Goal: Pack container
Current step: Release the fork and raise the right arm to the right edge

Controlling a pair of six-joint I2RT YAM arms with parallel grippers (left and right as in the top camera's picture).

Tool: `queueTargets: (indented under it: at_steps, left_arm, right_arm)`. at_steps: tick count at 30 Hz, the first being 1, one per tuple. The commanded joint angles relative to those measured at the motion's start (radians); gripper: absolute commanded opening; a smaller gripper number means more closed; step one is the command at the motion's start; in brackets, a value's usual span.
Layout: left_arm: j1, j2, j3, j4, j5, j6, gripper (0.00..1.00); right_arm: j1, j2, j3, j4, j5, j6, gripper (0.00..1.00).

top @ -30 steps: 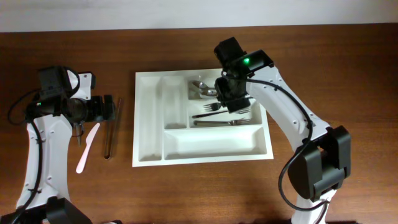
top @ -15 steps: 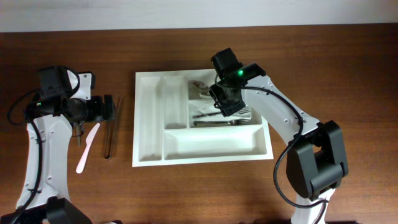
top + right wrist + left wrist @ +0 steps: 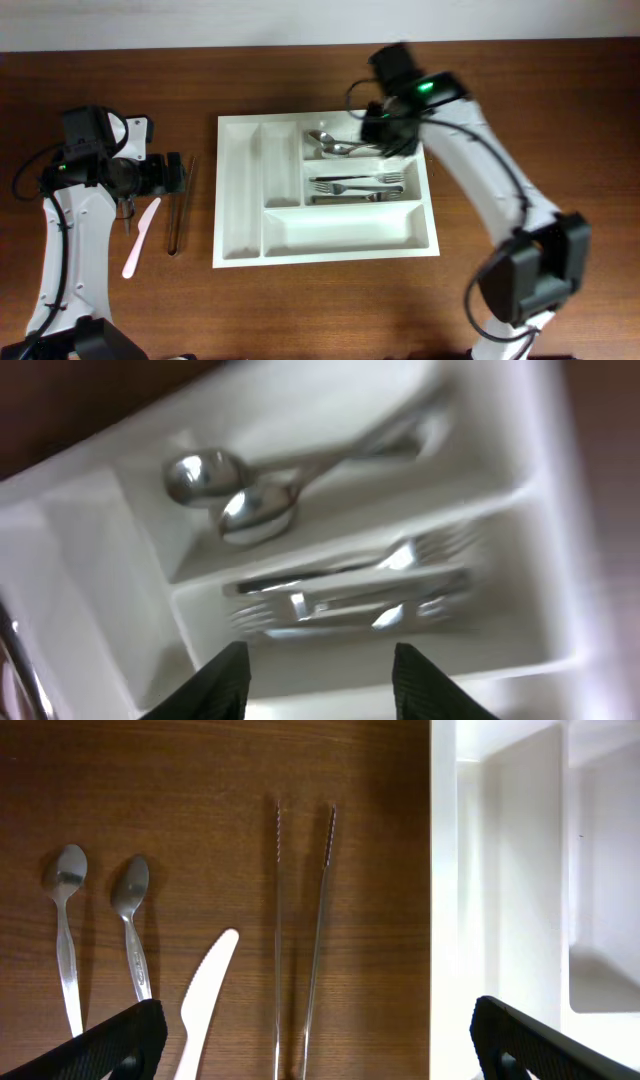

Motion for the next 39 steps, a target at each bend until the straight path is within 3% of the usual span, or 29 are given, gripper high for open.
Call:
queueTargets:
  at_steps: [1,7,11,16,17,18,29,33,35,39]
  left_arm:
    - [0.006,0.005,0.021,-0.001,0.0,0.016,0.99]
    - [0.006,0.005,0.021,-0.001,0.0,0.016,0.99]
    - [0.006,0.005,0.021,-0.001,0.0,0.016,0.99]
    - [0.006,0.005,0.021,-0.001,0.001,0.016,0.99]
    - [0.006,0.005,0.021,-0.001,0.005,0.016,0.99]
    - [0.006,0.005,0.021,0.0,0.006,0.016,0.99]
    - [0.006,0.005,0.021,-0.098,0.241,0.012,0.99]
    - [0.006,0.005,0.021,-0.166,0.243,0.012,0.99]
    - [0.006,0.005,0.021,-0.2,0.182,0.004,0.99]
    - [0.006,0.005,0.021,-0.266,-0.101,-0.067,0.99]
  right_arm:
    - [-0.125,-0.124,0.126,-0.06,0.032,-0.409,0.52]
    - [-0.375,-0.223,0.274,-0.184,0.055,-0.577,0.52]
    - [-0.535,-0.294,0.289,-0.221,0.048,-0.587,0.52]
    - [-0.635,-0.346,0.289,-0.27,-0.031,-0.587,0.53]
    - [-0.642,-0.35,0.289,-0.278,-0.04,-0.586,0.68]
    - [-0.646,-0.354,0.289,-0.286,-0.054,-0.587,0.99]
    - [-0.645,-0.354,0.288,-0.288,-0.056,-0.587,0.99]
    - [-0.645,-0.354,0.288,-0.288,-0.055,-0.587,0.99]
    - [-0.645,-0.354,0.288,-0.288,-0.055,-0.587,0.99]
    - [-0.645,-0.354,0.288,-0.288,-0.056,-0.587,0.99]
